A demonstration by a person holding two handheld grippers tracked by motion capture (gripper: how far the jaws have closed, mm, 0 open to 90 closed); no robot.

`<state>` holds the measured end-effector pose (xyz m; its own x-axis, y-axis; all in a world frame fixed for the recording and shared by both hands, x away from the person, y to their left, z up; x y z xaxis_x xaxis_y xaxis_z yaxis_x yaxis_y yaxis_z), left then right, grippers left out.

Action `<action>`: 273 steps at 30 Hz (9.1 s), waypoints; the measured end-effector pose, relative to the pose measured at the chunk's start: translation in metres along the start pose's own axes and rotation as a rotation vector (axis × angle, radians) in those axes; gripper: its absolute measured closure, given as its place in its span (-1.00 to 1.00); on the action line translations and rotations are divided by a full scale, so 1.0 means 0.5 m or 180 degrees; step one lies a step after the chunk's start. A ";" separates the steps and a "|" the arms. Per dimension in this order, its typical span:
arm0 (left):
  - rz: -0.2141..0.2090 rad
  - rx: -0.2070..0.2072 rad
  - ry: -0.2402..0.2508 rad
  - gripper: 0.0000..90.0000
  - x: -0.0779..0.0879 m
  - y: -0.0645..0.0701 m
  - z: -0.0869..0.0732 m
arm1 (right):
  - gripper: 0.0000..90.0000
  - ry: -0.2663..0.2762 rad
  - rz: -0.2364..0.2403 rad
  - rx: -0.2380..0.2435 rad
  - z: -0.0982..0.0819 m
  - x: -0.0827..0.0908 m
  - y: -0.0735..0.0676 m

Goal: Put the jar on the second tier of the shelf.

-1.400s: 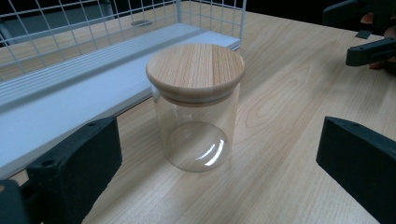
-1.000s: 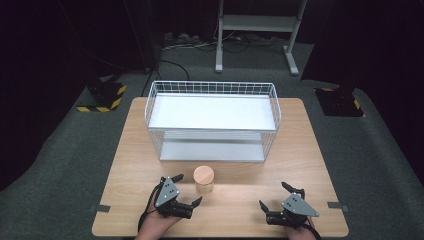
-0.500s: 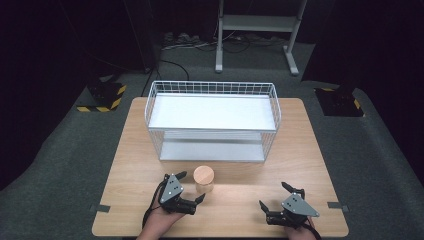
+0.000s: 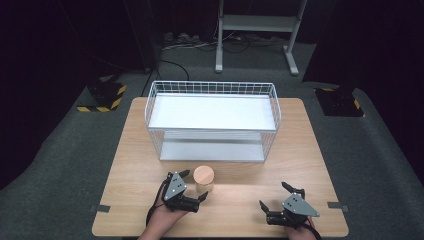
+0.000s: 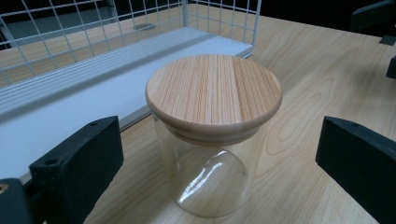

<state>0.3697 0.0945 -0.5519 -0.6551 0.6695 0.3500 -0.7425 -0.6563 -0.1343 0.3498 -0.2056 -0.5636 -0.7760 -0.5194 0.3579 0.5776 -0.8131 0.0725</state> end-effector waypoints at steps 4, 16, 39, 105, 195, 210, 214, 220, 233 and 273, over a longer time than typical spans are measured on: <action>-0.0004 -0.0001 0.0000 -0.97 -0.006 0.001 0.000 | -1.00 0.0003 0.0005 -0.0002 0.000 0.000 0.000; -0.0021 0.0044 -0.0025 -0.91 -0.028 -0.003 -0.002 | -1.00 0.0009 0.0011 -0.0012 0.000 0.001 0.000; -0.0009 0.0081 0.0010 -0.66 -0.054 -0.003 0.010 | -1.00 0.0021 0.0025 -0.0037 0.000 0.002 0.001; 0.0223 0.0037 0.0447 -0.43 0.071 -0.072 0.074 | -1.00 0.0033 0.0020 -0.0055 0.001 0.002 0.003; 0.0498 -0.0185 0.0939 -0.42 0.141 -0.141 0.281 | -1.00 0.0050 0.0027 -0.0065 0.001 0.003 0.003; 0.0538 -0.0202 0.0994 -0.42 0.128 -0.155 0.315 | -1.00 0.0060 0.0038 -0.0083 0.001 0.004 0.004; 0.0552 -0.0190 0.1012 -0.42 0.124 -0.161 0.323 | -1.00 0.0059 0.0038 -0.0082 0.001 0.004 0.004; 0.0580 -0.0182 0.1007 -0.42 0.119 -0.173 0.332 | -1.00 0.0065 0.0044 -0.0086 0.001 0.005 0.004; 0.0619 -0.0120 0.1002 -0.42 0.100 -0.194 0.333 | -1.00 0.0069 0.0051 -0.0092 0.001 0.005 0.004; 0.0752 -0.0027 0.0891 -0.43 0.018 -0.249 0.364 | -1.00 0.0097 0.0098 -0.0138 0.002 0.007 0.006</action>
<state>0.4817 0.1189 -0.3635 -0.8206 0.5700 0.0413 -0.5666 -0.8020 -0.1893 0.3492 -0.2096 -0.5612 -0.7658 -0.5515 0.3306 0.5903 -0.8069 0.0213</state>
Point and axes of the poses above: each handheld gripper's, and its own axes: x roughly backward along the jaws, z roughly out of its top, y roughly to its right, the point moved 7 cm from there along -x, roughly forward along the jaws, and after that the axes turned 7 degrees about -x, right-handed, at the moved point
